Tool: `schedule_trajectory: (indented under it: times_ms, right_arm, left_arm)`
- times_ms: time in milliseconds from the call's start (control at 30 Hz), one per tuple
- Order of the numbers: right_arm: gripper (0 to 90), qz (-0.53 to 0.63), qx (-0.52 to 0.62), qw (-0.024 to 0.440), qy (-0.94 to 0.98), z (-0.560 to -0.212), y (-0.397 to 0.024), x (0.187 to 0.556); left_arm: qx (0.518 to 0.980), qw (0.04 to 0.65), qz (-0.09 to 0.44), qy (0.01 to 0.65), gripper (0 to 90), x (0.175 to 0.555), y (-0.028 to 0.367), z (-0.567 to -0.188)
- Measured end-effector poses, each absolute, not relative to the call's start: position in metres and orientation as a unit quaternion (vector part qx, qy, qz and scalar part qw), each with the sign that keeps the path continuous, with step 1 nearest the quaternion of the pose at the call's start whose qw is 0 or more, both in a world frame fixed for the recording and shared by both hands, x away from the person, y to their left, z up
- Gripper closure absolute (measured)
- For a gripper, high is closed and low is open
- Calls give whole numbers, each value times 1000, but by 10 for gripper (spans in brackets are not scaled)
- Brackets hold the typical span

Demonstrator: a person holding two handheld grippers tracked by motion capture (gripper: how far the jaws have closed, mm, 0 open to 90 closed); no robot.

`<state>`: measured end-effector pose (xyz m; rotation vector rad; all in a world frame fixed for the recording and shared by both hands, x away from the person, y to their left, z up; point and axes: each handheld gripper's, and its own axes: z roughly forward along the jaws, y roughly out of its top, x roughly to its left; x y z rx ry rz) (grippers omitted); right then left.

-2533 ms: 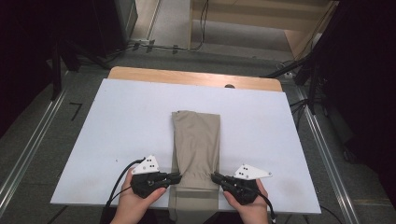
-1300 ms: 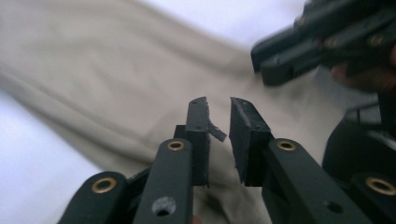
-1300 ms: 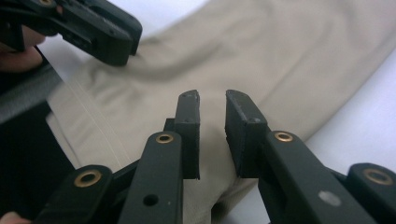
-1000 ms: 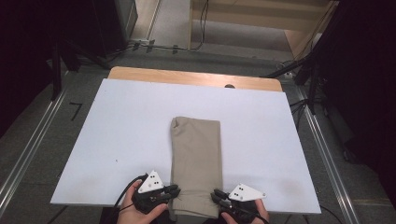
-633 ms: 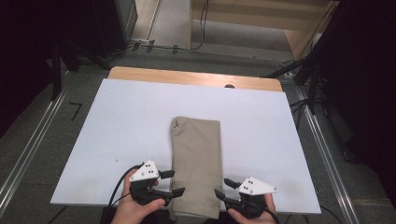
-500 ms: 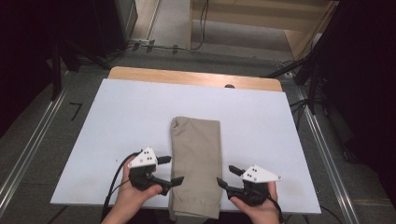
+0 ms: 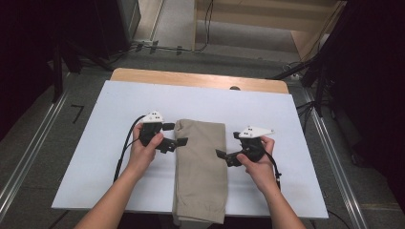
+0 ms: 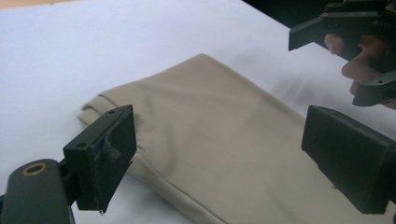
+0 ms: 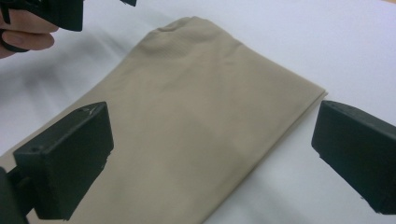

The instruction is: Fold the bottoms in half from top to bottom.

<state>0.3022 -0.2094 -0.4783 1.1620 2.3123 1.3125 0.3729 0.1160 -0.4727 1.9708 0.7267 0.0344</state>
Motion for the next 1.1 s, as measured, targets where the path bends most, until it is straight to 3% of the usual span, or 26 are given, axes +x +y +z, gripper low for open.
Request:
schedule_trajectory:
  times_ms: [333,433,500,600,700,933,1100]
  right_arm:
    - [0,439,434,82,782,-490,-213,356]
    - [137,430,453,87,776,-495,-213,366]
    - [144,425,461,79,775,-499,-213,373]
    - [238,416,470,67,776,-504,-213,383]
    - [298,398,483,87,775,-507,-213,390]
    - [331,358,491,111,786,-508,-209,405]
    - [409,341,480,116,800,-512,-204,408]
  left_arm:
    - [810,484,5,331,108,420,115,-481]
    - [809,481,0,338,141,427,114,-484]
    - [813,471,0,342,152,431,113,-487]
    - [821,454,0,346,196,434,110,-492]
    - [826,440,-3,352,202,437,105,-496]
    - [841,408,14,354,225,443,99,-501]
    - [835,398,16,378,336,446,102,-504]
